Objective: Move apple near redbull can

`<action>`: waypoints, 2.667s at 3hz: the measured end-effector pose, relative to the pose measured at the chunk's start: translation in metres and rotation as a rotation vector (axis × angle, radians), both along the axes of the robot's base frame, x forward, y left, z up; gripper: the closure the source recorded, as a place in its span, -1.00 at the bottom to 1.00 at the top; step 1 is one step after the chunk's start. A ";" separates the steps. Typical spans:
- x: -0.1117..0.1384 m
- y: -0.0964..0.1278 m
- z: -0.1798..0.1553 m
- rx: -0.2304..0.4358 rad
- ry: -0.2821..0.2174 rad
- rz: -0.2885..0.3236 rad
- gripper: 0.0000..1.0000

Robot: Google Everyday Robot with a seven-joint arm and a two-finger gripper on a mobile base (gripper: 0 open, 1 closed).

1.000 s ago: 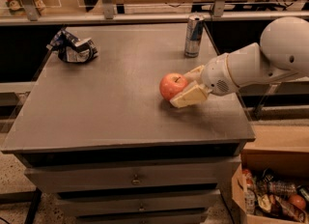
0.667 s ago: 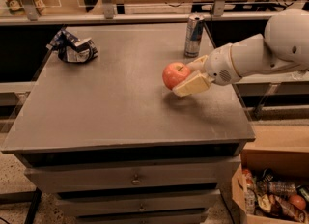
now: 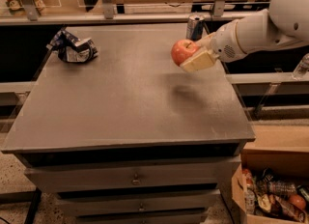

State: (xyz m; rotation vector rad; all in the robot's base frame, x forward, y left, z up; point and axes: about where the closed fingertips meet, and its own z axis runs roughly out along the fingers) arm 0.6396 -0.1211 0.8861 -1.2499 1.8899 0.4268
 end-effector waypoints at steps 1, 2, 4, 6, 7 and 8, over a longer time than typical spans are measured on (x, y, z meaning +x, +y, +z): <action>0.021 -0.019 -0.002 -0.001 -0.019 -0.053 1.00; 0.033 -0.041 -0.010 0.009 -0.034 -0.101 1.00; 0.044 -0.070 -0.028 0.000 -0.051 -0.168 0.03; 0.048 -0.065 -0.043 -0.008 -0.049 -0.165 -0.89; 0.049 -0.064 -0.047 -0.011 -0.049 -0.167 -1.00; 0.049 -0.065 -0.051 -0.017 -0.044 -0.169 -1.00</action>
Offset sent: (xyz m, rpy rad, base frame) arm 0.0474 -0.0761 -0.0160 0.0198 -0.0589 -0.1712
